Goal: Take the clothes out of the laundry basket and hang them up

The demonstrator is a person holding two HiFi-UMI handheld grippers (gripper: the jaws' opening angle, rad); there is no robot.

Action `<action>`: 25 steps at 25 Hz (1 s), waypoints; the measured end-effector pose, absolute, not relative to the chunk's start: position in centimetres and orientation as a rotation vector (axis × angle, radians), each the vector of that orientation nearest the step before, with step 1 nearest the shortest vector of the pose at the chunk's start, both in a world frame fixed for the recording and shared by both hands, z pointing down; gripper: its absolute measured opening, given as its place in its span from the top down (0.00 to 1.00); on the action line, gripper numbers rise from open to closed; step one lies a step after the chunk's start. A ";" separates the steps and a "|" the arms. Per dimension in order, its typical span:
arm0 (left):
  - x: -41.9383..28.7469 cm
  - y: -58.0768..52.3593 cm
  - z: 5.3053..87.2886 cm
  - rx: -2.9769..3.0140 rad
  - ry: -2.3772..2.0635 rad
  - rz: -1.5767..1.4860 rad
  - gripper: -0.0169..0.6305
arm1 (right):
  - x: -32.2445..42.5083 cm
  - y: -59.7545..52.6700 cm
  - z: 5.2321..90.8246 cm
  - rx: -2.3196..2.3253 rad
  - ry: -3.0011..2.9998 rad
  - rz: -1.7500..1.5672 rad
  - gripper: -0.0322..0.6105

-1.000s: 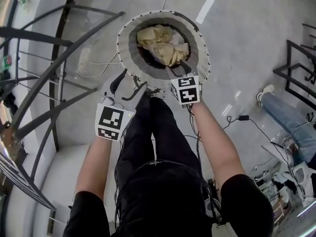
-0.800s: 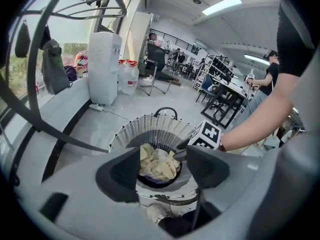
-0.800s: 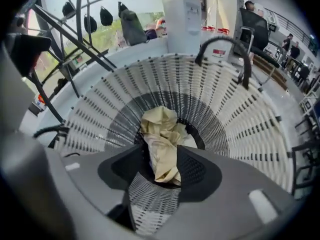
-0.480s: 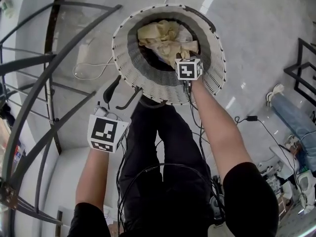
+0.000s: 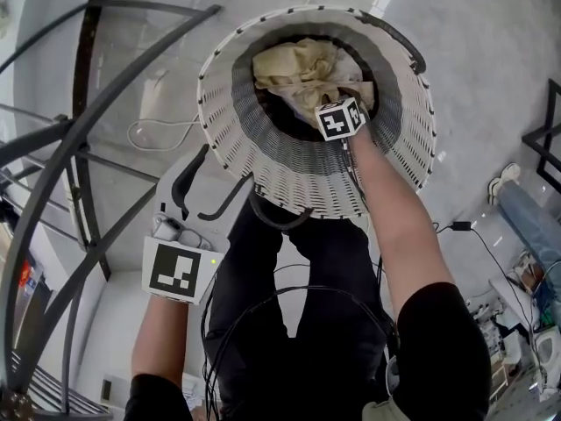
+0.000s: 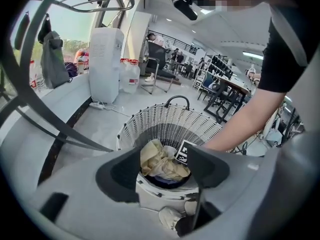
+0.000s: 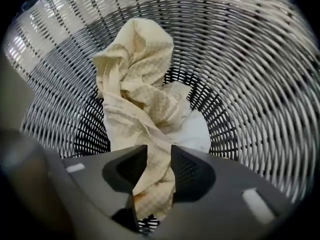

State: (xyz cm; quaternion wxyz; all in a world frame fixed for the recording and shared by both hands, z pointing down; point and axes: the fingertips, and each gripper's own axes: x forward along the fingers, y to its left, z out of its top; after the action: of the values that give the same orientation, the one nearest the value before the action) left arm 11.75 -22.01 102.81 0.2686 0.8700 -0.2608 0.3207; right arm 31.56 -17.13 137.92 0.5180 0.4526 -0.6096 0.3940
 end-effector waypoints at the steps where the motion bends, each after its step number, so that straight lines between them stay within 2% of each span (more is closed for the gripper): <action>1: 11.6 -21.9 103.1 2.350 -0.703 0.874 0.52 | 31.3 -17.3 138.6 1.061 -1.476 0.918 0.70; 4: 11.2 -21.6 103.9 2.349 -0.702 0.900 0.52 | 31.0 -17.7 139.8 1.017 -1.480 0.837 0.72; 5: 11.1 -21.5 104.1 2.346 -0.703 0.904 0.52 | 31.2 -17.8 140.0 1.013 -1.470 0.814 0.76; 7: 10.9 -21.4 104.2 2.335 -0.712 0.908 0.52 | 31.5 -17.9 139.9 1.010 -1.453 0.791 0.92; 12: 11.1 -21.5 102.7 2.316 -0.735 0.890 0.52 | 31.3 -17.6 135.9 1.024 -1.491 0.824 0.92; 25: 12.3 -20.0 95.6 2.300 -0.716 0.877 0.52 | 29.6 -17.1 119.1 1.086 -1.717 0.869 0.93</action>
State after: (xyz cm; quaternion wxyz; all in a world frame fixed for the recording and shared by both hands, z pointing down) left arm 12.28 -19.98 95.57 0.2849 0.8600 -0.2677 0.3280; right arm 29.65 -17.06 119.06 0.4491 0.4392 -0.6943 0.3513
